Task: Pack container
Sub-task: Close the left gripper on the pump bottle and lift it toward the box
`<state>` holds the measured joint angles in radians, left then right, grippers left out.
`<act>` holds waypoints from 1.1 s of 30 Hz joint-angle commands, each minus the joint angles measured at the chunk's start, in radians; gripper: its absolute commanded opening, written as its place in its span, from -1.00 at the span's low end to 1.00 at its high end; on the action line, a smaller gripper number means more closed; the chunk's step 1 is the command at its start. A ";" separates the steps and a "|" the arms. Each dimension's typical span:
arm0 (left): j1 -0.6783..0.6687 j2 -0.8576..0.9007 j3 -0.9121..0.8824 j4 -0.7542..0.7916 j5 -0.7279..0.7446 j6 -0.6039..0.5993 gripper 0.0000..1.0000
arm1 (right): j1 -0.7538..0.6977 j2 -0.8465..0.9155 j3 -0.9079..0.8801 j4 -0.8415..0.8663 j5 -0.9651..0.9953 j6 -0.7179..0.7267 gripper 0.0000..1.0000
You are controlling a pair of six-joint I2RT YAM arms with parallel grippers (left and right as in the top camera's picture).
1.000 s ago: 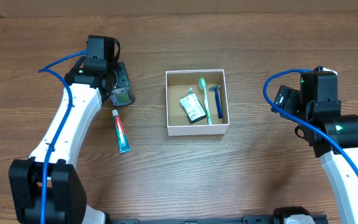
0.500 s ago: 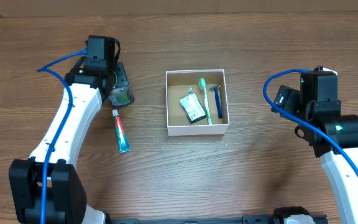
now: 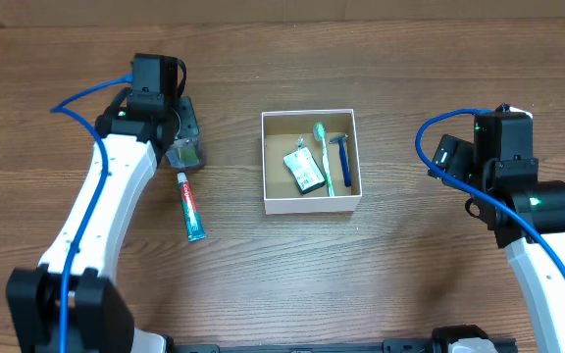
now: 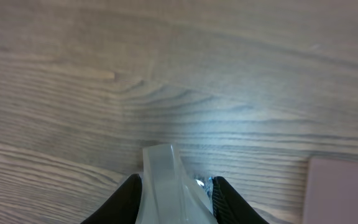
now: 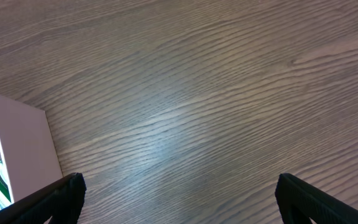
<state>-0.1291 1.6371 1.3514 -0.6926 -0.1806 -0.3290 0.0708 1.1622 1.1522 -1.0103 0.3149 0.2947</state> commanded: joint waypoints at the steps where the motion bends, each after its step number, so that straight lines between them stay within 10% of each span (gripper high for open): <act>1: -0.042 -0.109 0.060 0.008 -0.023 0.031 -0.37 | -0.005 -0.002 0.019 0.006 0.013 0.006 0.99; 33: -0.481 -0.119 0.320 -0.058 -0.035 -0.131 -0.39 | -0.005 -0.002 0.019 0.006 0.013 0.006 1.00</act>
<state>-0.6075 1.4616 1.6371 -0.7712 -0.1989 -0.4095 0.0708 1.1622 1.1522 -1.0103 0.3149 0.2951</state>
